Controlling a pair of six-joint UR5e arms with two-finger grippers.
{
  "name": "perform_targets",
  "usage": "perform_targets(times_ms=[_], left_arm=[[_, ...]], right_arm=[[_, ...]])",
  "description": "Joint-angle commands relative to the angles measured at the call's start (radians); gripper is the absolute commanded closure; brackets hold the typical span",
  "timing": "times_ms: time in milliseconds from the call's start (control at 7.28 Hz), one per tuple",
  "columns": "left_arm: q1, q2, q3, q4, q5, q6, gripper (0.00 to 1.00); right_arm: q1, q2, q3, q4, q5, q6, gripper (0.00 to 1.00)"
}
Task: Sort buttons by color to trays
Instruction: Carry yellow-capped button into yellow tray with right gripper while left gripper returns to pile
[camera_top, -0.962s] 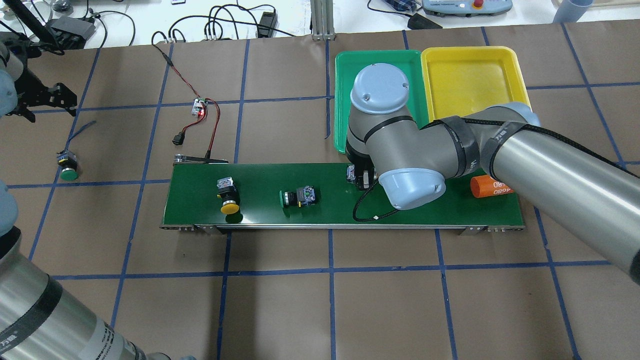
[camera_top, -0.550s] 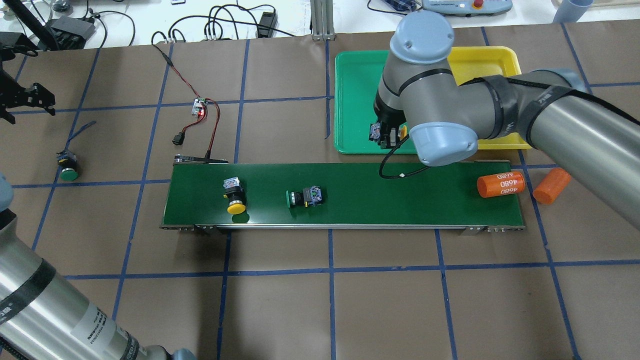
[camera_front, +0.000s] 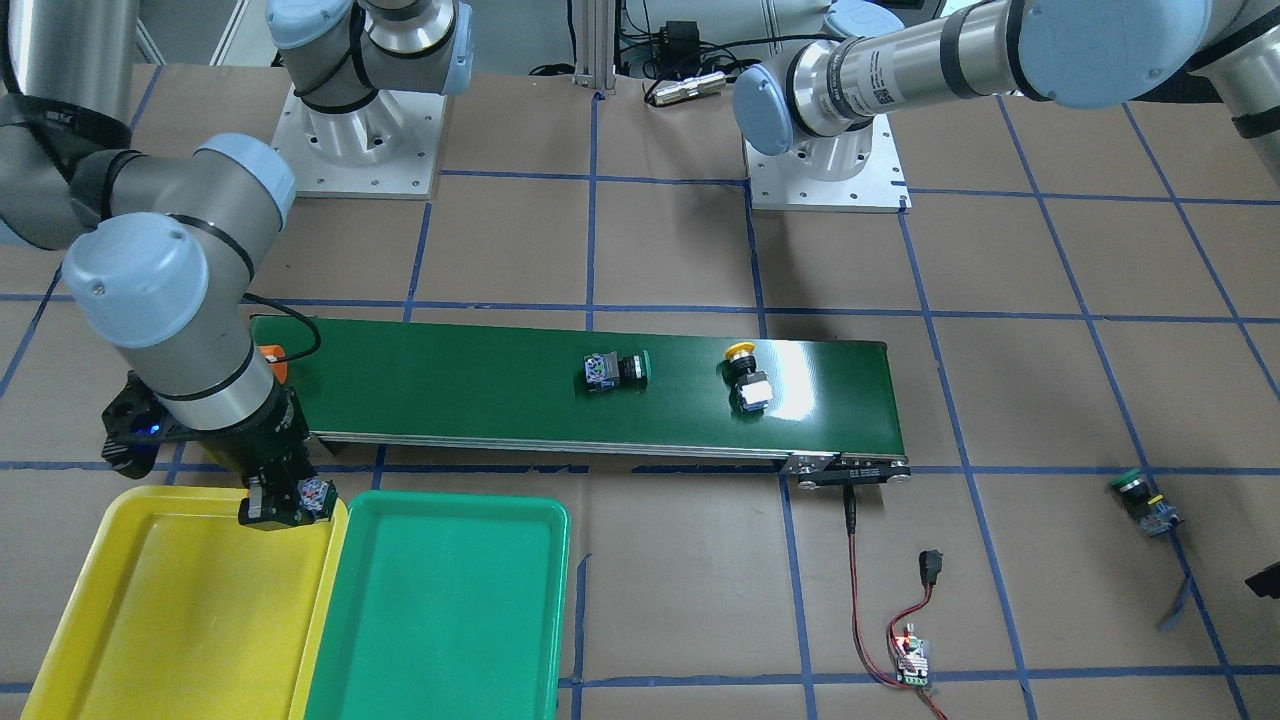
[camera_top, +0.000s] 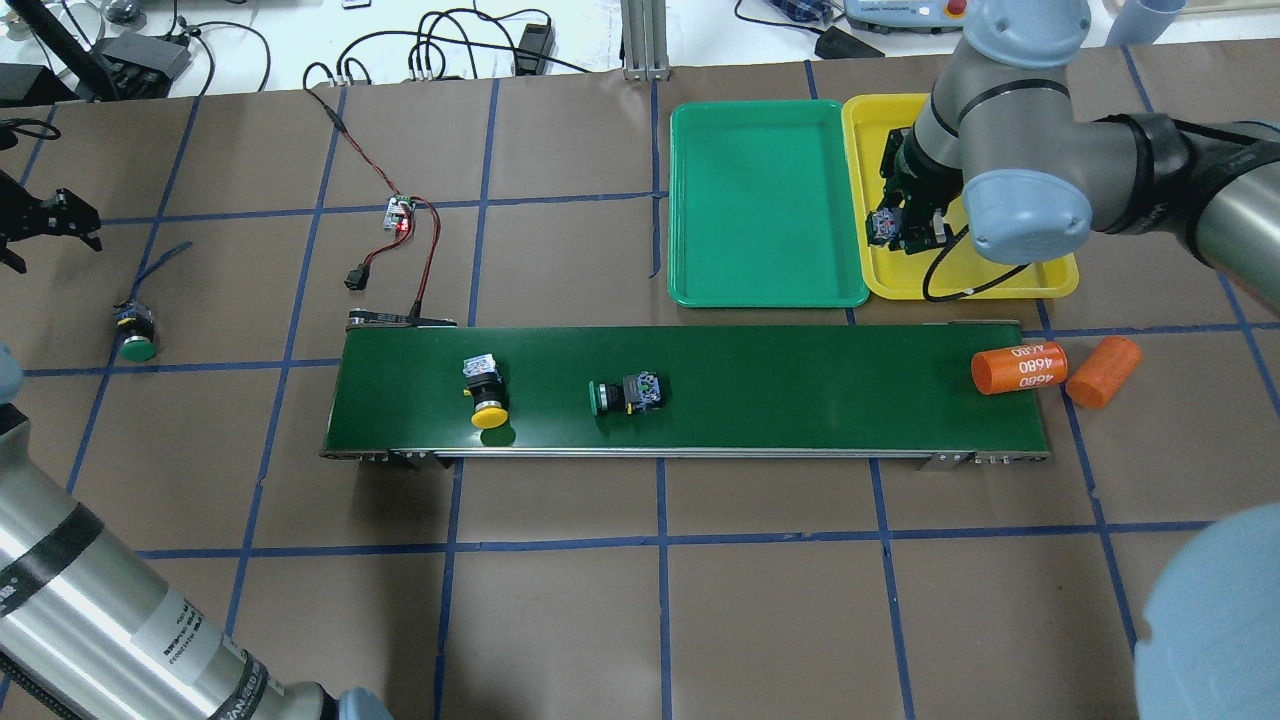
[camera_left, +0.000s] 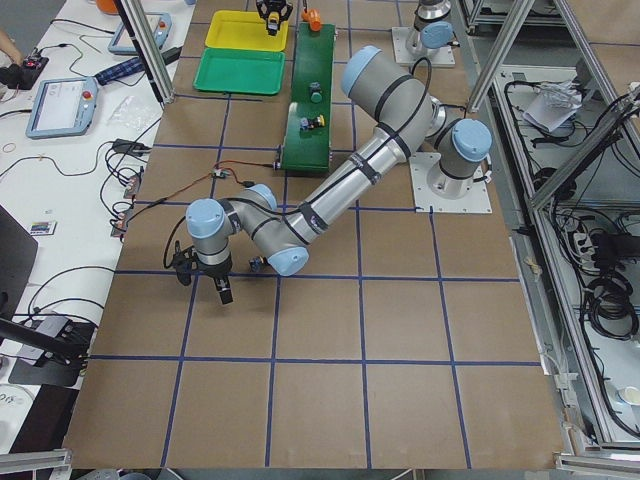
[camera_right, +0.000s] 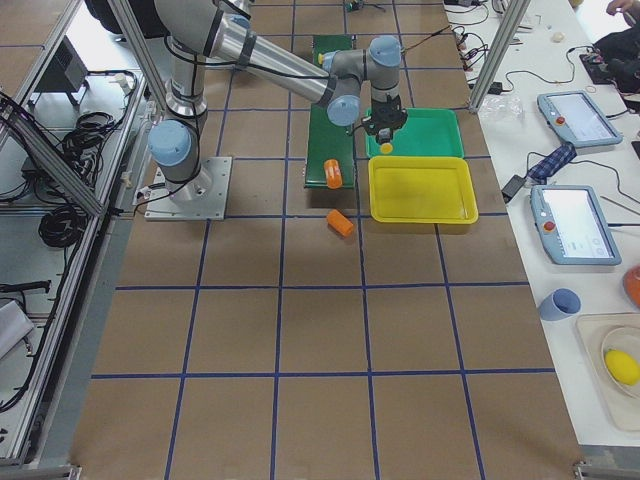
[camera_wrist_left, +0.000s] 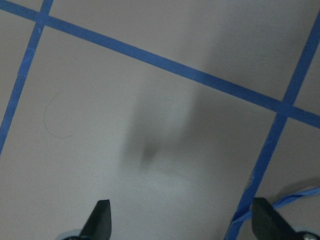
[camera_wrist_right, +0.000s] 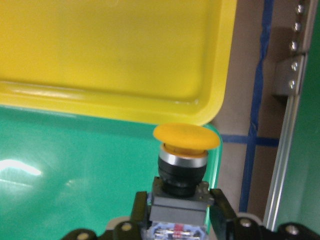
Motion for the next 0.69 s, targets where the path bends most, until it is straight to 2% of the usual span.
perform_targets(times_ms=[0, 137, 412, 550], left_arm=[[-0.01, -0.006, -0.013, -0.007, -0.004, -0.026, 0.0], [-0.017, -0.004, -0.016, -0.026, -0.004, -0.028, 0.0], [-0.077, 0.044, -0.115, -0.032, -0.018, -0.071, 0.0], [-0.077, 0.077, -0.144, -0.032, -0.013, -0.068, 0.0]], right_arm=[[-0.051, 0.063, -0.024, -0.059, 0.001, -0.072, 1.0], [-0.052, 0.095, -0.039, -0.068, -0.001, -0.078, 1.0], [-0.055, 0.115, -0.04, -0.087, -0.004, -0.083, 1.0], [-0.067, 0.117, -0.04, -0.085, -0.001, -0.086, 0.94]])
